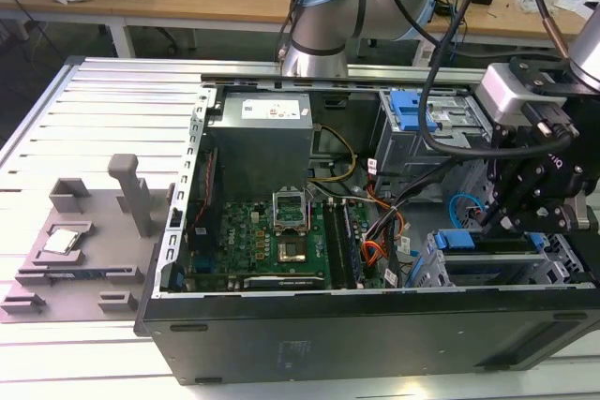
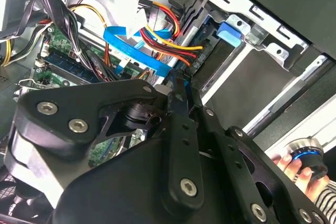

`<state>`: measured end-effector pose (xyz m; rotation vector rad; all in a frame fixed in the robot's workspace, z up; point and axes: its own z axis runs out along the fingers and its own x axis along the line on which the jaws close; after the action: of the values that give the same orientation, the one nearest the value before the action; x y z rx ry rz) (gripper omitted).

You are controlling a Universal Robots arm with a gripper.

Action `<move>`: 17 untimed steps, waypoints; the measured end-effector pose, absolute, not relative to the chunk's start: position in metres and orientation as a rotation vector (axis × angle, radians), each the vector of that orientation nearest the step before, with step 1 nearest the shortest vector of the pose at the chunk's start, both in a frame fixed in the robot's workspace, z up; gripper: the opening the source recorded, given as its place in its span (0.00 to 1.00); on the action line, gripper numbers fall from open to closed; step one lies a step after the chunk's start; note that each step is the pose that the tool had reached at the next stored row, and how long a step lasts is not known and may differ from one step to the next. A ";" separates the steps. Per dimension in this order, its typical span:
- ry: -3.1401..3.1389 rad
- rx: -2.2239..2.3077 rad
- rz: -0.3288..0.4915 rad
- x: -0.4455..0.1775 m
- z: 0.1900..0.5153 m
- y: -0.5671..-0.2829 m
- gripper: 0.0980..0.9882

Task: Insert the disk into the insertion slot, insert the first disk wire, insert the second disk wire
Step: 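Insert the second disk wire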

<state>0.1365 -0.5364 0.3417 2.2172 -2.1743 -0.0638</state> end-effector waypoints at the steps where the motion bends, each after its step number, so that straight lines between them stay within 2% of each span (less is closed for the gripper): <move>1: -2.174 2.217 -0.064 0.137 0.341 -0.537 0.07; 13: -2.174 2.217 -0.064 0.137 0.334 -0.539 0.07; 14: -2.174 2.218 -0.064 0.137 0.334 -0.539 0.09; 15: -2.174 2.217 -0.064 0.137 0.334 -0.539 0.15; 17: -2.174 2.217 -0.064 0.137 0.335 -0.539 0.15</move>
<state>0.1366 -0.5394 0.3354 2.2173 -2.1742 -0.0636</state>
